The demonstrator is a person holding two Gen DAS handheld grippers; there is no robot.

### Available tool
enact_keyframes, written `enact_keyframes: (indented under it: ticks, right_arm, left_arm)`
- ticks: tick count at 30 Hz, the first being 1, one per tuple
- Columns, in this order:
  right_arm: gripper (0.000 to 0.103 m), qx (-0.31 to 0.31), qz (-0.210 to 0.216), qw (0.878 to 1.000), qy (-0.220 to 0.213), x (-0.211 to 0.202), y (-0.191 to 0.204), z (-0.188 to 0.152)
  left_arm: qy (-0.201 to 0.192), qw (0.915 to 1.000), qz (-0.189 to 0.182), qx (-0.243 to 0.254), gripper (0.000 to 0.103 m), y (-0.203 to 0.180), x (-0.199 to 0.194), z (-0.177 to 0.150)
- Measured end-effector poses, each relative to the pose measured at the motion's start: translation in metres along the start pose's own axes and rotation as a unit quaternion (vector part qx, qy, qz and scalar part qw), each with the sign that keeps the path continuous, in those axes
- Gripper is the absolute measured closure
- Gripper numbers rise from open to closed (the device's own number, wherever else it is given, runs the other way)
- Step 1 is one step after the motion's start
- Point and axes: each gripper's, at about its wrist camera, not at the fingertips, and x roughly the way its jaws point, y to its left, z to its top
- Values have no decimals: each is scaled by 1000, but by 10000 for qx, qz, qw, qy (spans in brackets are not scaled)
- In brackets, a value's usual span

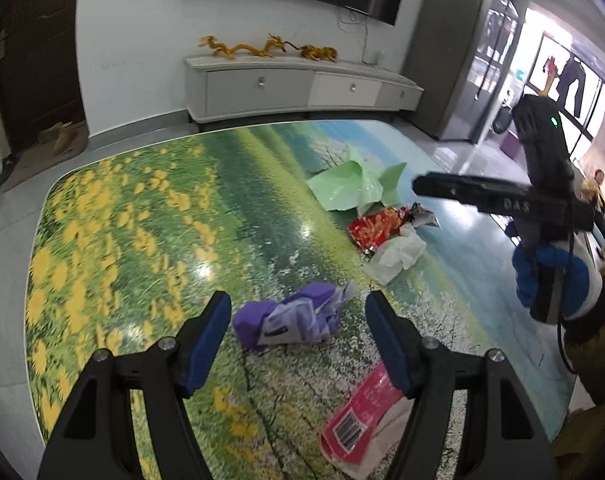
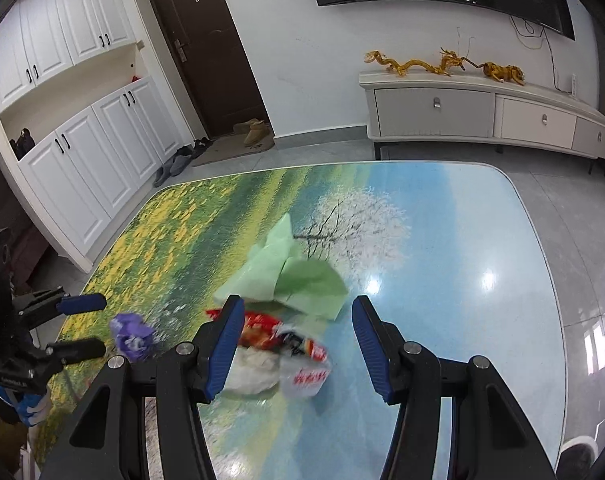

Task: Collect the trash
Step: 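Grasp the purple bag with left tool while right tool grasps green paper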

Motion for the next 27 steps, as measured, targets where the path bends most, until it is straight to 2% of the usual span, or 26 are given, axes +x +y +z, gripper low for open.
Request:
enact_keyframes:
  ticks: [6, 7, 9, 12, 15, 17, 18, 19, 22, 27]
  right_arm:
    - [49, 116, 315, 9994, 23, 22, -11, 19]
    - [47, 77, 364, 9993, 35, 26, -10, 21]
    - [41, -85, 402, 9991, 97, 33, -4, 25]
    - [39, -388, 518, 9975, 292, 47, 7, 30]
    - [39, -652, 415, 9955, 556, 63, 15, 31]
    - [51, -753, 401, 9940, 691, 70, 17, 31]
    - [61, -781, 398, 9935, 726, 71, 16, 30]
    - [64, -810, 340, 9934, 744, 72, 15, 30]
    - [79, -777, 260, 9936, 779, 70, 8, 29]
    - [82, -392, 28, 9968, 697, 54, -19, 27]
  left_arm:
    - [78, 9994, -216, 273, 35, -7, 13, 7]
    - [108, 9992, -214, 311, 35, -9, 15, 7]
    - [180, 9991, -166, 356, 35, -9, 21, 8]
    - [254, 9991, -160, 314, 35, -6, 26, 5]
    - [311, 9992, -78, 255, 35, -2, 30, 4]
    - [339, 9993, -54, 153, 35, 3, 32, 4]
    - [339, 9994, -60, 86, 35, 5, 32, 3]
    - [344, 9994, -66, 15, 36, 9, 32, 3]
    - [387, 9991, -103, -135, 48, 16, 33, 0]
    - [327, 9991, -121, -224, 56, 16, 29, -3]
